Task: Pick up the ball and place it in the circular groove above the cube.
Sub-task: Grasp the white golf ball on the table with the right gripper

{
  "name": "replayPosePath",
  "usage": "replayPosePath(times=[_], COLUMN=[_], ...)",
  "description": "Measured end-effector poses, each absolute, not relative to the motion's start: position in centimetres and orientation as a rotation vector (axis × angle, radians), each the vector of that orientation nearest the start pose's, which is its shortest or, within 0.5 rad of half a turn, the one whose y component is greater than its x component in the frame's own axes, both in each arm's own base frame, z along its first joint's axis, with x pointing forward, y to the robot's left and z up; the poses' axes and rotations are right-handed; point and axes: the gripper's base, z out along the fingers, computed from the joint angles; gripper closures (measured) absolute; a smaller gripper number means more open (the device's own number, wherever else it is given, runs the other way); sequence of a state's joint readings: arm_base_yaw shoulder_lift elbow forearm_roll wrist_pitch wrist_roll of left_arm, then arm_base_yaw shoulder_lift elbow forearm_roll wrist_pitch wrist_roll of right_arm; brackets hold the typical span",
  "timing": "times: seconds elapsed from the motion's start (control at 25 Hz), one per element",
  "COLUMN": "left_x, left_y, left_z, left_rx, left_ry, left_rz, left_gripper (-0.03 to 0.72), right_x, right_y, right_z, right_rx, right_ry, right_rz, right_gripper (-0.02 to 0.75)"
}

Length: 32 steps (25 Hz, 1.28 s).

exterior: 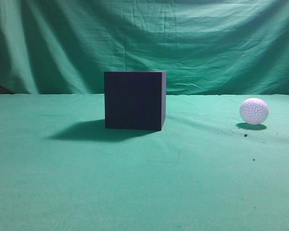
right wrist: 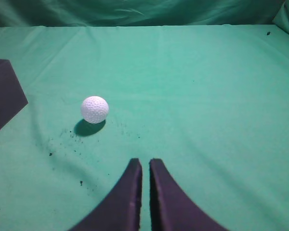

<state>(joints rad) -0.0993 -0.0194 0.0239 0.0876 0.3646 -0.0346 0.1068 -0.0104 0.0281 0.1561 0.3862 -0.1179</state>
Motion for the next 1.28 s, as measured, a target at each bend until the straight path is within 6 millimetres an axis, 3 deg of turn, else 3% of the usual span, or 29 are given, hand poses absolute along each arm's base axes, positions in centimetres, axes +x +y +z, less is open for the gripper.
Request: replayPosePath(times=[0.88,0.92,0.96,1.2,1.28], left_x=[5.2,5.2,5.2,5.2,5.2], left_y=[-0.2,-0.2,-0.2,-0.2,-0.2], left_z=[17.3,17.3,17.3,17.3,17.3], left_rx=[0.114,0.114,0.114,0.114,0.114], left_ry=[1.848,1.848,1.848,1.848,1.848], left_rz=[-0.007,-0.007,-0.007,-0.007,-0.007], left_gripper=[0.688,0.688,0.688,0.688,0.688], right_x=[5.2,5.3,5.3,5.6,5.6], right_y=[1.1,1.1,1.1,0.5,0.4], right_z=[17.2,17.4,17.7,20.9,21.2], right_rx=[-0.112,-0.103,-0.086,0.036,0.048], right_ry=[1.861,1.838,1.801,1.449,1.414], right_rz=[0.145,0.150,0.163,0.191,0.193], right_gripper=[0.738,0.738,0.690,0.690,0.690])
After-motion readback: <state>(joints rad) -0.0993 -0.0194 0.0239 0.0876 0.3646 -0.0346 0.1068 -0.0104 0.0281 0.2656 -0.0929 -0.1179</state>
